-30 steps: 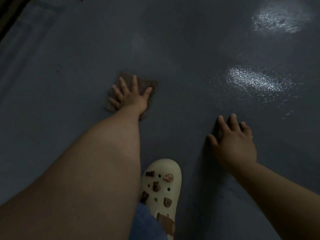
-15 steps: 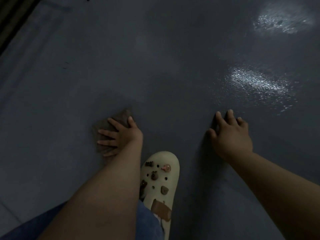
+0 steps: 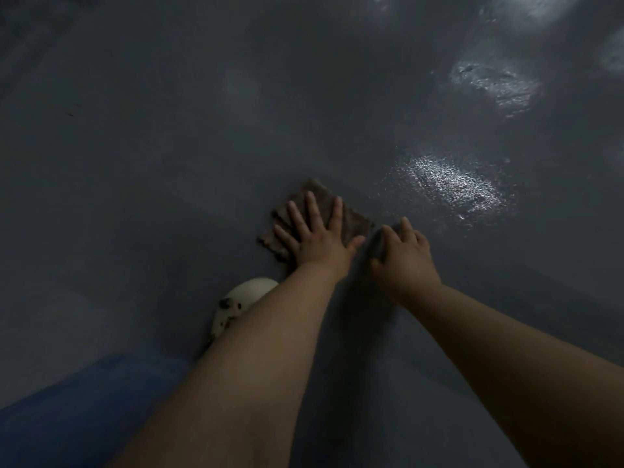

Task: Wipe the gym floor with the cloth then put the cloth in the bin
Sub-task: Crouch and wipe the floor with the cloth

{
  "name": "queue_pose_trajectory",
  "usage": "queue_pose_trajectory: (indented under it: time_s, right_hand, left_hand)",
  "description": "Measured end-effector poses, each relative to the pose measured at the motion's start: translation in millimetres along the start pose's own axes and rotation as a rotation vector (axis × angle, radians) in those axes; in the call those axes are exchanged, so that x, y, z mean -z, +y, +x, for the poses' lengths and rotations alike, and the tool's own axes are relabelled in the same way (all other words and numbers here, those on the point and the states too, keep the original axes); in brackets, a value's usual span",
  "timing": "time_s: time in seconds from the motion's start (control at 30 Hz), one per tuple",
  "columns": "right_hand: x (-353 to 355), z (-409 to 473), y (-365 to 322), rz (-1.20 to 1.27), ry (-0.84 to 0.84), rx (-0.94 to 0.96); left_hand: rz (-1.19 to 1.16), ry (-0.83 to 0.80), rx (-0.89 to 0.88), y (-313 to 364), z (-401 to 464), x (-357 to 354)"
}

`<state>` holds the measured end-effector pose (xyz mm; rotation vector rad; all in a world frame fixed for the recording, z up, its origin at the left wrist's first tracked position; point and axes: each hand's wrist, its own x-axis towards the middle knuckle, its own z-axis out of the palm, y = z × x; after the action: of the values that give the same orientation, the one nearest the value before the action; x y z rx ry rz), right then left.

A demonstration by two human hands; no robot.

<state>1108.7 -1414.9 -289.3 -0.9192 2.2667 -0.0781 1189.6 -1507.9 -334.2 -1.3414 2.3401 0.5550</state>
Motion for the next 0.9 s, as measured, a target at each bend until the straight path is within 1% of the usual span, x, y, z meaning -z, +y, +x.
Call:
queue_pose_trajectory:
  time_s: [0.07, 0.17, 0.27, 0.4, 0.47, 0.53, 0.6, 0.73, 0.8, 0.9]
  right_hand:
    - [-4, -8, 3, -0.008, 0.000, -0.004]
    - [-8, -24, 4, -0.003, -0.028, -0.021]
    - [-4, -44, -2, 0.001, -0.048, 0.021]
    - [15, -84, -7, -0.012, -0.057, 0.038]
    - [28, -107, -6, -0.030, -0.050, 0.032]
    - [40, -130, -4, -0.032, -0.008, 0.018]
    - [52, -152, -5, -0.026, 0.069, -0.004]
    - [67, -186, -12, 0.019, 0.185, -0.024]
    - [70, -198, -14, 0.051, 0.208, -0.019]
    - [73, -210, -10, 0.064, 0.218, -0.006]
  left_hand:
    - [0.083, -0.027, -0.084, -8, -2, 2]
    - [0.183, -0.103, -0.126, -21, -7, 19]
    - [0.080, -0.110, -0.093, -22, -28, 34]
    - [0.028, -0.069, -0.138, -25, -76, 47]
    - [-0.079, -0.086, -0.082, -27, -97, 56]
    - [-0.186, -0.083, -0.039, -22, -119, 69]
    - [-0.219, -0.056, -0.058, -15, -139, 84]
    - [-0.150, -0.011, -0.087, -6, -175, 115]
    - [-0.127, 0.031, -0.082, -1, -186, 124]
    - [-0.122, 0.038, -0.106, 9, -201, 128]
